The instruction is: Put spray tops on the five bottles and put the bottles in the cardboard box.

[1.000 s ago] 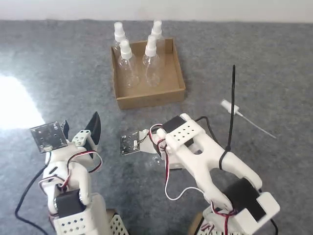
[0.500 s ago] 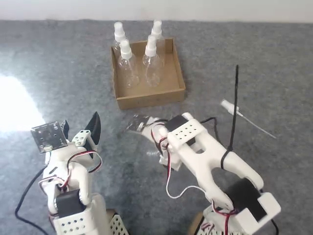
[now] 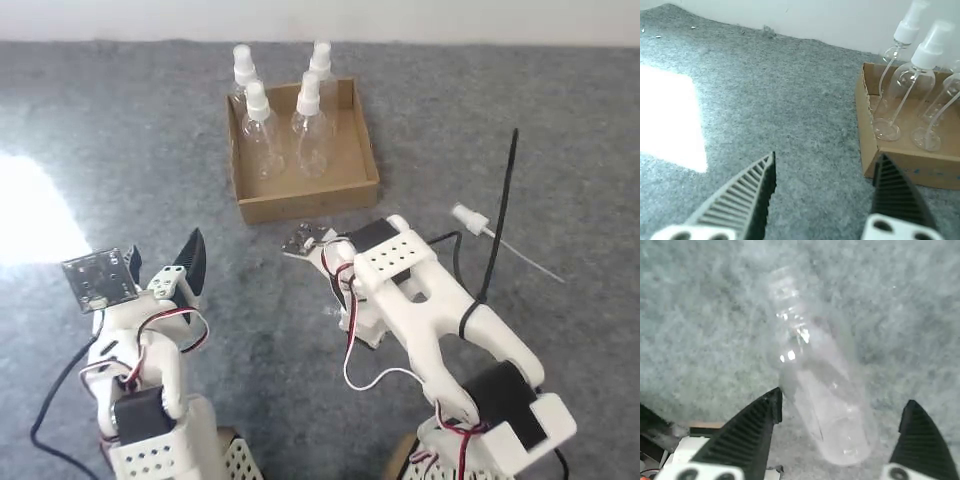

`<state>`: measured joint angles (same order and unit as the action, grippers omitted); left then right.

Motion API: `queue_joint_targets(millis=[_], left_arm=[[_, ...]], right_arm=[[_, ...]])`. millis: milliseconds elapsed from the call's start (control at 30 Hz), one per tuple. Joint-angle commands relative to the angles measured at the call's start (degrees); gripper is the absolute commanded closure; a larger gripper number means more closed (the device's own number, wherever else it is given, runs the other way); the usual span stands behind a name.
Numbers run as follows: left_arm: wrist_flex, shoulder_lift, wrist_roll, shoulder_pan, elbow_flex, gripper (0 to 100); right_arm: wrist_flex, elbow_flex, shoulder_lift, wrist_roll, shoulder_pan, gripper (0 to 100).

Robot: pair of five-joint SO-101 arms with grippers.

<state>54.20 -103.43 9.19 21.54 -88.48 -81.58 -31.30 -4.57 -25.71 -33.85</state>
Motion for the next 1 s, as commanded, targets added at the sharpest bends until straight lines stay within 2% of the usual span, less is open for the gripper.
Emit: queue_joint_targets(millis=[0, 167, 233, 567, 733, 967], left_arm=[[-1.4, -0.8, 0.2, -0.1, 0.6, 71], [-1.4, -0.8, 0.2, 0.0, 0.6, 71], [-1.4, -0.8, 0.2, 0.0, 0.6, 71], [-1.4, -0.8, 0.2, -0.1, 0.6, 71], [-1.4, -0.8, 0.2, -0.2, 0.6, 71], [-1.4, -0.8, -0.6, -0.2, 0.6, 71]], right_arm=[[-3.4, 6.5, -2.2, 0.3, -2.4, 65.8], [-3.3, 7.2, -2.1, -0.1, -6.1, 65.8], [-3.3, 7.2, -2.1, -2.4, -7.2, 65.8], [-1.9, 7.2, -1.9, -9.9, -7.3, 65.8], [2.2, 7.6, 3.6, -10.0, -7.3, 65.8], [2.3, 12.7, 9.2, -9.8, -6.7, 66.0]])
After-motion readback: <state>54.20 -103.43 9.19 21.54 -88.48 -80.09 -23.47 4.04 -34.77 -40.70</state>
